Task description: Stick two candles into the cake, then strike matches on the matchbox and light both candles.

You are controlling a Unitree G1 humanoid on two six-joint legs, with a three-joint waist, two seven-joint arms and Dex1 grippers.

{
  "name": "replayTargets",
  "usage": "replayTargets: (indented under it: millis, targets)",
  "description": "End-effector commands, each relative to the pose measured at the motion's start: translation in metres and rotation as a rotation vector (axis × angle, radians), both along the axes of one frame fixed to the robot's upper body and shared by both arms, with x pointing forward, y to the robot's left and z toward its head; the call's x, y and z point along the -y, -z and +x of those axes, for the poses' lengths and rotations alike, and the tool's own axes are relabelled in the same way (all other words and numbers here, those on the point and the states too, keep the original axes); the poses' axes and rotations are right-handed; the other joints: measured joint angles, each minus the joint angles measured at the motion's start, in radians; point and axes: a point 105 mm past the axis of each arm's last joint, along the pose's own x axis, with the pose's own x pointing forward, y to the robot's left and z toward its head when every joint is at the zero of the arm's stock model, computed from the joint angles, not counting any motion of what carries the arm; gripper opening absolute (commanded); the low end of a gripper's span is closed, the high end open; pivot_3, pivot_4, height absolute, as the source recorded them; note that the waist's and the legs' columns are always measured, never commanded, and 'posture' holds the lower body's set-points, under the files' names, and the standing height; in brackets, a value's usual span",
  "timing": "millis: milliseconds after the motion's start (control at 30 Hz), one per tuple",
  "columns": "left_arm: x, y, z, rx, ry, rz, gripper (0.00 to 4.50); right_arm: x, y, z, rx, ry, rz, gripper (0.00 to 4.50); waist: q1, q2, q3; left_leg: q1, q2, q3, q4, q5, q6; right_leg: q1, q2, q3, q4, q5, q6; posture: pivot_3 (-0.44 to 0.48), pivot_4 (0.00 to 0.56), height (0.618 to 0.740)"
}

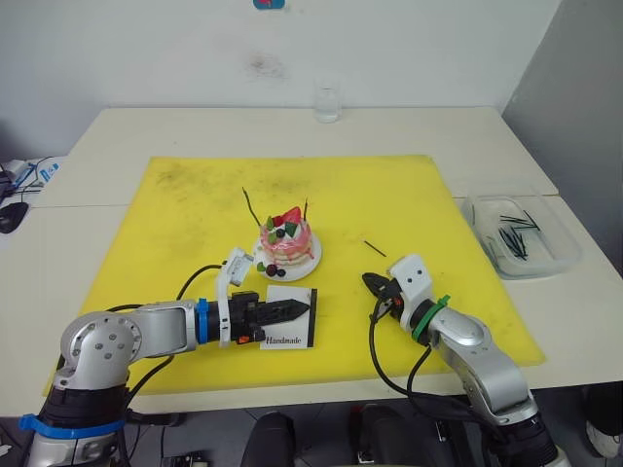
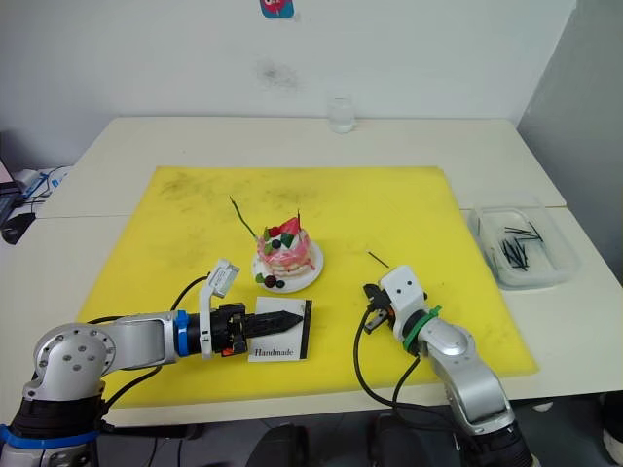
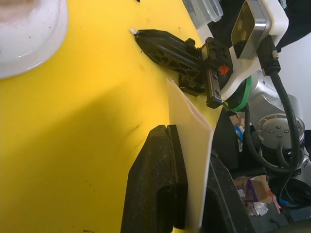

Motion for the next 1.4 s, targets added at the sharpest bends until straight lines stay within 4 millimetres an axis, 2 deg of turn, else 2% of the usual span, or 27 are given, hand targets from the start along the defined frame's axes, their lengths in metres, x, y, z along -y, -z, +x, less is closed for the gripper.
replayTargets:
  millis: [33, 233, 333, 467, 1167, 1400]
  targets:
    - [0.009, -0.016, 0.005, 0.068, 0.023, -0.052, 0.00, -0.003, -0.037, -0.005, 0.086, -0.090, 0.022, 0.03, 0.000, 0.000, 0.000, 0.000, 0.000, 0.000, 0.000, 0.000, 0.000, 0.000, 0.000, 0.000, 0.000, 0.000, 0.000, 0.000, 0.150, 0.740]
    - [0.026, -0.033, 0.016, 0.155, 0.038, -0.092, 0.00, -0.007, -0.090, -0.022, 0.224, -0.298, -0.082, 0.03, 0.001, 0.000, 0.000, 0.000, -0.001, 0.000, 0.001, 0.000, 0.000, 0.001, 0.000, 0.000, 0.000, 0.000, 0.001, 0.000, 0.150, 0.740]
    - [0.034, -0.037, 0.019, 0.187, 0.051, -0.099, 0.00, -0.009, -0.102, -0.031, 0.265, -0.377, -0.149, 0.03, 0.001, 0.000, 0.000, 0.000, -0.001, -0.001, 0.001, 0.000, 0.000, 0.001, 0.001, 0.000, 0.000, 0.000, 0.001, 0.000, 0.150, 0.740]
    - [0.042, -0.041, 0.026, 0.226, 0.054, -0.102, 0.00, -0.012, -0.099, -0.043, 0.263, -0.472, -0.248, 0.03, 0.001, 0.000, 0.000, 0.000, -0.001, -0.001, 0.000, 0.000, 0.000, 0.001, 0.001, 0.000, -0.001, 0.000, 0.000, 0.000, 0.150, 0.740]
    - [0.047, -0.044, 0.020, 0.242, 0.110, -0.115, 0.00, -0.018, -0.085, -0.036, 0.272, -0.445, -0.301, 0.03, 0.000, 0.000, 0.000, 0.000, -0.001, -0.001, 0.001, 0.000, 0.000, 0.001, 0.001, 0.000, 0.000, 0.000, 0.001, 0.000, 0.150, 0.740]
    - [0.052, -0.046, 0.020, 0.323, 0.121, -0.080, 0.00, -0.019, -0.078, -0.039, 0.243, -0.469, -0.326, 0.03, 0.000, 0.000, 0.000, 0.000, -0.001, -0.001, 0.001, 0.000, 0.000, 0.001, 0.001, 0.000, 0.000, 0.000, 0.001, 0.000, 0.150, 0.740]
